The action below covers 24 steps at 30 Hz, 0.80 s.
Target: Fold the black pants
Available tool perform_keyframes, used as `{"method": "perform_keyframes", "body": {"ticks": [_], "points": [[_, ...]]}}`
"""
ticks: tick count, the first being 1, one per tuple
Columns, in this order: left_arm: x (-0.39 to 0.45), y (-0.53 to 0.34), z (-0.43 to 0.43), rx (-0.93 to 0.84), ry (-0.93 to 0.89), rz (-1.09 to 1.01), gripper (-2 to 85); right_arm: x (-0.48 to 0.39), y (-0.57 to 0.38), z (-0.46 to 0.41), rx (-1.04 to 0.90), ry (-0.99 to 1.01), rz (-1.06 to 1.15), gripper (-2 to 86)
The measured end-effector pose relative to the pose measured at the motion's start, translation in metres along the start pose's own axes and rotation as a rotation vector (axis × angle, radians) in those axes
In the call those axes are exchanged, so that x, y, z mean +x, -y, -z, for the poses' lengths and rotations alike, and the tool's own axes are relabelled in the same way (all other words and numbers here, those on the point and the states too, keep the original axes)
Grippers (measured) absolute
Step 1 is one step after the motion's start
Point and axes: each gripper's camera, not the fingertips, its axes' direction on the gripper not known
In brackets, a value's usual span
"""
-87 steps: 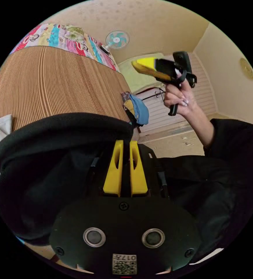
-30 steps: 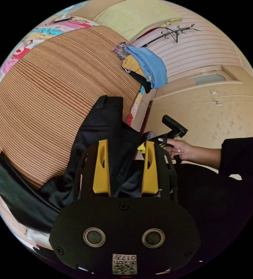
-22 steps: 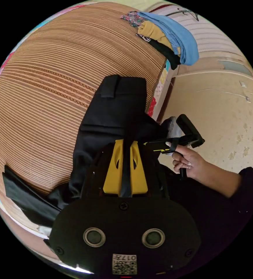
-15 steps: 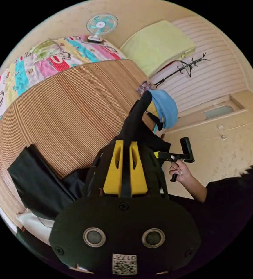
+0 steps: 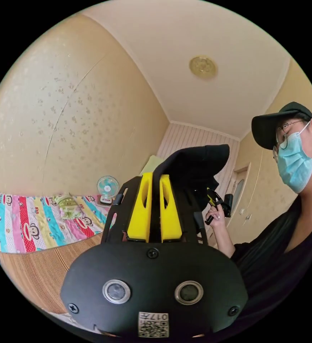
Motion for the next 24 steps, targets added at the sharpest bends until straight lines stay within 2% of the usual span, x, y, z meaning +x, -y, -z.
{"method": "perform_keyframes", "body": {"ticks": [6,8,13,15,18,20,21,23,24], "points": [[0.069,0.041,0.051,0.250,-0.078,-0.107,3.8,-0.103,0.047,0.036,0.113,0.080,0.192,3.2],[0.087,0.052,0.062,0.301,-0.043,-0.166,3.9,-0.123,0.056,0.040,0.160,0.121,0.271,3.1],[0.077,0.080,0.038,0.232,-0.014,-0.133,4.0,-0.116,0.089,0.009,0.151,-0.009,0.307,2.5],[0.053,0.091,0.015,0.189,0.015,-0.055,3.9,-0.088,0.107,-0.032,0.062,-0.075,0.307,2.4],[-0.008,0.117,-0.040,0.122,0.185,0.006,4.1,0.001,0.132,-0.153,-0.130,-0.152,0.202,2.3],[-0.099,0.147,-0.106,0.018,0.358,0.080,4.8,0.097,0.134,-0.292,-0.329,-0.265,0.115,2.8],[-0.129,0.153,-0.124,-0.016,0.404,0.106,4.9,0.122,0.131,-0.326,-0.379,-0.294,0.112,3.0],[-0.252,0.153,-0.177,-0.141,0.577,0.269,4.8,0.215,0.105,-0.423,-0.579,-0.391,0.062,4.7],[-0.280,0.148,-0.184,-0.185,0.624,0.329,4.6,0.235,0.097,-0.434,-0.605,-0.408,0.018,4.7]]}}
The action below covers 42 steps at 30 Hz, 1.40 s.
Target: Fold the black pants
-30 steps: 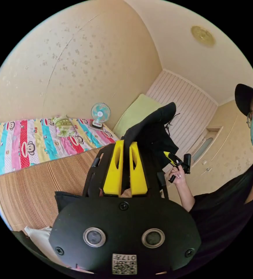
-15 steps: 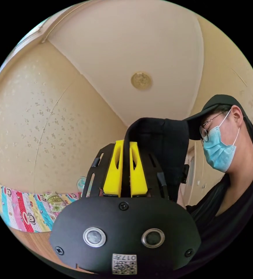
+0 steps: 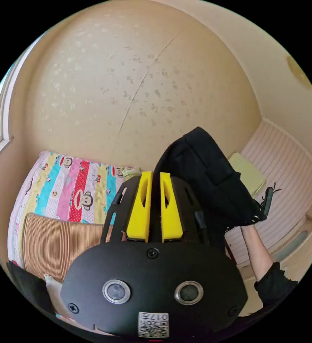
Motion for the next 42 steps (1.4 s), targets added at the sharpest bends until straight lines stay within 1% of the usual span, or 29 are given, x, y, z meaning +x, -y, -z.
{"method": "perform_keyframes", "body": {"ticks": [1,2,3,4,6,8,9,10,11,12,13,14,16,17,20,22,23,24,25,27,28,31,32,34,36,37,39,41,42], "points": [[-0.037,0.001,-0.033,-0.088,0.067,0.090,4.7,0.024,-0.009,-0.028,-0.012,0.048,-0.072,4.6],[-0.071,-0.012,-0.055,-0.130,0.085,0.154,4.7,0.044,-0.029,-0.050,-0.003,0.149,-0.086,3.8],[-0.087,-0.022,-0.064,-0.140,0.083,0.172,4.7,0.051,-0.042,-0.063,-0.009,0.191,-0.080,3.5],[-0.117,-0.052,-0.080,-0.171,0.084,0.193,4.7,0.066,-0.075,-0.091,-0.058,0.233,-0.060,2.9],[-0.160,-0.109,-0.107,-0.274,0.129,0.227,4.9,0.088,-0.137,-0.142,-0.206,0.226,-0.078,2.7],[-0.219,-0.205,-0.143,-0.488,0.236,0.290,5.1,0.116,-0.239,-0.212,-0.501,0.254,-0.144,3.0],[-0.233,-0.229,-0.150,-0.543,0.259,0.312,5.2,0.121,-0.265,-0.225,-0.574,0.273,-0.164,3.1],[-0.259,-0.278,-0.161,-0.650,0.300,0.364,5.2,0.128,-0.314,-0.243,-0.696,0.317,-0.200,3.4],[-0.282,-0.321,-0.166,-0.731,0.326,0.410,5.4,0.129,-0.356,-0.249,-0.779,0.366,-0.223,3.9],[-0.292,-0.339,-0.166,-0.763,0.335,0.426,5.6,0.127,-0.374,-0.251,-0.819,0.390,-0.226,4.1],[-0.309,-0.367,-0.166,-0.816,0.359,0.440,6.3,0.120,-0.404,-0.253,-0.904,0.419,-0.226,5.0],[-0.323,-0.387,-0.165,-0.854,0.388,0.435,7.2,0.111,-0.429,-0.252,-0.979,0.448,-0.231,6.1],[-0.341,-0.407,-0.165,-0.904,0.405,0.415,8.7,0.093,-0.456,-0.247,-1.042,0.534,-0.245,8.0],[-0.351,-0.418,-0.166,-0.931,0.382,0.403,9.6,0.079,-0.471,-0.246,-1.085,0.591,-0.247,9.1],[-0.364,-0.448,-0.172,-1.026,0.319,0.352,10.3,0.052,-0.500,-0.247,-1.189,0.656,-0.277,11.5],[-0.362,-0.467,-0.178,-1.086,0.314,0.305,9.3,0.039,-0.513,-0.247,-1.265,0.705,-0.311,11.8],[-0.357,-0.468,-0.174,-1.053,0.343,0.266,7.9,0.031,-0.515,-0.245,-1.300,0.769,-0.314,11.5],[-0.356,-0.468,-0.172,-1.039,0.368,0.256,7.2,0.028,-0.514,-0.243,-1.315,0.779,-0.307,11.2],[-0.353,-0.469,-0.171,-1.047,0.410,0.236,5.7,0.026,-0.510,-0.238,-1.336,0.765,-0.271,9.8],[-0.347,-0.473,-0.171,-1.074,0.425,0.179,3.4,0.027,-0.504,-0.231,-1.386,0.715,-0.175,6.3],[-0.343,-0.479,-0.169,-1.102,0.406,0.144,1.6,0.032,-0.500,-0.224,-1.426,0.690,-0.110,4.1],[-0.339,-0.496,-0.155,-1.158,0.345,0.150,-0.4,0.043,-0.488,-0.184,-1.453,0.711,0.041,2.8],[-0.337,-0.506,-0.150,-1.216,0.330,0.157,-0.7,0.050,-0.484,-0.164,-1.455,0.707,0.097,2.6],[-0.328,-0.523,-0.140,-1.277,0.293,0.132,-0.8,0.065,-0.476,-0.141,-1.493,0.737,0.116,2.8],[-0.319,-0.537,-0.127,-1.299,0.283,0.137,-0.6,0.085,-0.463,-0.125,-1.540,0.804,0.074,3.5],[-0.313,-0.541,-0.117,-1.287,0.262,0.163,-0.6,0.103,-0.449,-0.112,-1.539,0.831,0.059,4.2],[-0.312,-0.546,-0.104,-1.284,0.263,0.236,-0.6,0.141,-0.420,-0.090,-1.469,0.790,0.073,6.0],[-0.314,-0.548,-0.086,-1.270,0.295,0.314,-0.5,0.231,-0.369,-0.064,-1.288,0.548,-0.046,9.7],[-0.314,-0.548,-0.082,-1.259,0.299,0.328,-0.5,0.259,-0.354,-0.055,-1.227,0.483,-0.092,10.4]]}}
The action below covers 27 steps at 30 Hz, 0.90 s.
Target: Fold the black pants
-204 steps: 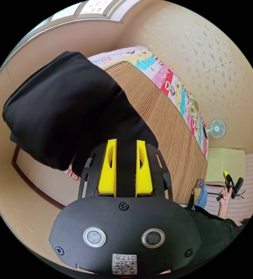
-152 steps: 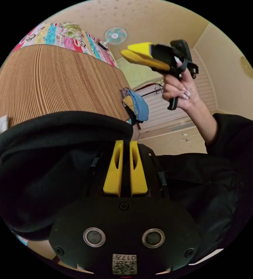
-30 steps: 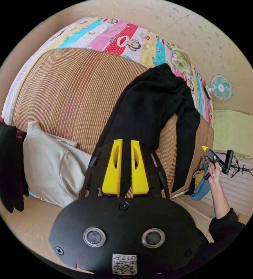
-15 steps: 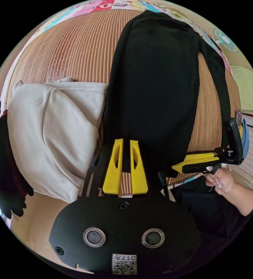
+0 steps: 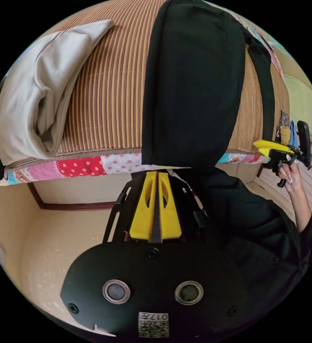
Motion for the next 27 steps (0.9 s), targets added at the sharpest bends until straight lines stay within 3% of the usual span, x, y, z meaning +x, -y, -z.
{"method": "perform_keyframes", "body": {"ticks": [2,4,6,8,15,17,19,22,27], "points": [[-0.008,-0.009,0.009,0.028,-0.002,0.059,-0.6,0.068,-0.041,0.097,0.283,-0.139,-0.226,11.6],[-0.008,-0.010,0.016,0.048,0.004,0.073,-0.6,0.117,-0.071,0.150,0.419,-0.247,-0.405,11.9],[-0.001,-0.005,0.020,0.055,0.016,0.055,-0.6,0.163,-0.090,0.178,0.466,-0.313,-0.528,12.0],[0.015,0.011,0.020,0.037,0.053,0.013,-0.6,0.221,-0.100,0.168,0.347,-0.279,-0.641,11.0],[0.100,0.050,0.030,0.025,0.163,-0.233,-0.6,0.175,-0.159,0.161,0.248,-0.223,-0.385,2.0],[0.134,0.053,0.032,0.035,0.223,-0.344,-0.6,0.161,-0.199,0.151,0.228,-0.274,-0.365,1.6],[0.153,0.055,0.028,0.030,0.233,-0.397,-0.6,0.170,-0.217,0.147,0.145,-0.188,-0.414,1.7],[0.168,0.056,0.019,0.003,0.184,-0.421,-0.5,0.170,-0.253,0.175,0.277,-0.192,-0.409,3.0],[0.173,0.054,0.018,0.015,0.047,-0.384,-0.2,0.190,-0.270,0.226,0.462,-0.094,-0.476,12.7]]}}
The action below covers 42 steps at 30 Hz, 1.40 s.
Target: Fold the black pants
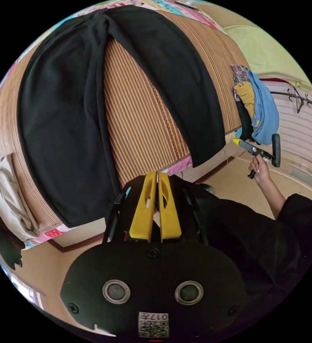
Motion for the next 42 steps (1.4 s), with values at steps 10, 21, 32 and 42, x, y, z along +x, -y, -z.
{"method": "perform_keyframes", "body": {"ticks": [10,21,32,42], "points": [[0.059,0.034,0.025,0.024,0.002,-0.268,6.0,0.005,-0.018,0.001,-0.099,0.164,-0.042,6.6],[0.099,0.091,0.057,0.006,-0.354,-0.232,12.4,-0.143,-0.029,0.098,-0.142,0.537,0.529,6.1],[0.021,0.032,0.088,0.169,-0.472,-0.065,3.0,-0.123,0.285,0.074,-0.251,0.377,0.578,17.4],[-0.021,-0.019,0.107,0.362,-0.679,-0.018,1.4,-0.178,0.518,-0.072,0.138,0.105,0.170,4.8]]}}
